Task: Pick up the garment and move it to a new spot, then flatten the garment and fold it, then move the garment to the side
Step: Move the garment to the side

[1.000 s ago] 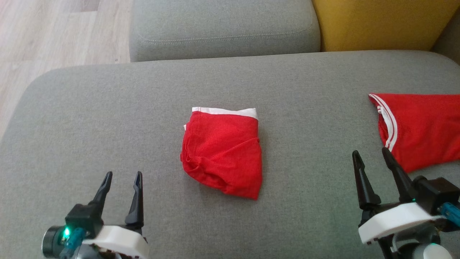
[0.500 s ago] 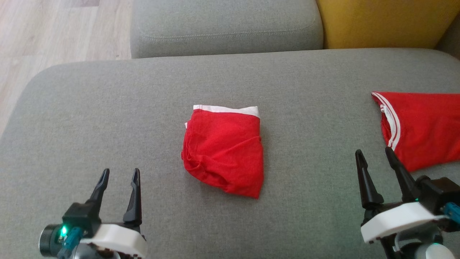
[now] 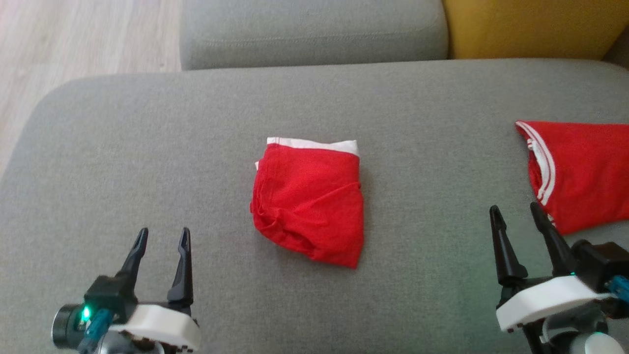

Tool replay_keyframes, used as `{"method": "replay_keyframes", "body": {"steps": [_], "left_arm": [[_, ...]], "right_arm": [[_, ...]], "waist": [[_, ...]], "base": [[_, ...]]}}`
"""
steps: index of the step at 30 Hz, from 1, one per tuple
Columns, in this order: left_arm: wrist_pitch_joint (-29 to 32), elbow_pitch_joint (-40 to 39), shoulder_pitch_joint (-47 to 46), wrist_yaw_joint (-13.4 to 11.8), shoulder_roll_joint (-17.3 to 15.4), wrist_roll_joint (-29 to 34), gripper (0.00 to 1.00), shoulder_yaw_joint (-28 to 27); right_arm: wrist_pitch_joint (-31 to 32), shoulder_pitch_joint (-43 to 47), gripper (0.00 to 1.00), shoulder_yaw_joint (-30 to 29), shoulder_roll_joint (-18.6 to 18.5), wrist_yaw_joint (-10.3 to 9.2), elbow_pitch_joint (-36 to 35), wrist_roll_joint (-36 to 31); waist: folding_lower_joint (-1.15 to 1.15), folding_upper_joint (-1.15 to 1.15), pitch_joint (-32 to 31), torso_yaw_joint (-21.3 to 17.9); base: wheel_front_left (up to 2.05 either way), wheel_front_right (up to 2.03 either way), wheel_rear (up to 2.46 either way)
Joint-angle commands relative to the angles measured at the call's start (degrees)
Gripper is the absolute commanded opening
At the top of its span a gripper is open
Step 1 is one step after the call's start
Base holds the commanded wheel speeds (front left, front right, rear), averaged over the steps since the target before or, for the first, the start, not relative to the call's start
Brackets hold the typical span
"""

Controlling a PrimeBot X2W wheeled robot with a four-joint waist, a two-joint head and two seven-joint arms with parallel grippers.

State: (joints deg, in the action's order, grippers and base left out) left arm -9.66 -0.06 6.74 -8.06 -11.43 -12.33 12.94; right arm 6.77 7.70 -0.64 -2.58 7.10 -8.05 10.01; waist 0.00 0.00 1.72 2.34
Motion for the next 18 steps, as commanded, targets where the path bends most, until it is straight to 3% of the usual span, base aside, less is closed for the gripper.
{"method": "replay_keyframes", "body": {"steps": [1, 7, 18], "left_arm": [[-0.51, -2.28, -3.46, -0.06, -0.97, -0.31, 1.00, -1.72], [-1.43, -2.30, -7.61, 0.50, 0.02, -0.43, 1.00, -0.78], [-4.27, 1.78, -14.49, 2.13, 2.44, -0.59, 1.00, 0.99]], "right_arm": [[0.17, -2.41, 1.00, 1.06, -0.31, 0.39, -1.53, 0.03], [-0.12, -7.20, 1.00, 3.38, -0.31, 0.39, 6.86, 1.79], [-4.77, -22.47, 1.00, 16.16, -0.30, 0.39, 31.77, 7.34]], "waist": [[0.00, 0.00, 0.78, 0.43], [0.00, 0.00, 5.26, 3.33], [0.00, 0.00, 11.57, 9.61]], "base": [[0.00, 0.00, 0.00], [0.00, 0.00, 0.00], [0.00, 0.00, 0.00]]}}
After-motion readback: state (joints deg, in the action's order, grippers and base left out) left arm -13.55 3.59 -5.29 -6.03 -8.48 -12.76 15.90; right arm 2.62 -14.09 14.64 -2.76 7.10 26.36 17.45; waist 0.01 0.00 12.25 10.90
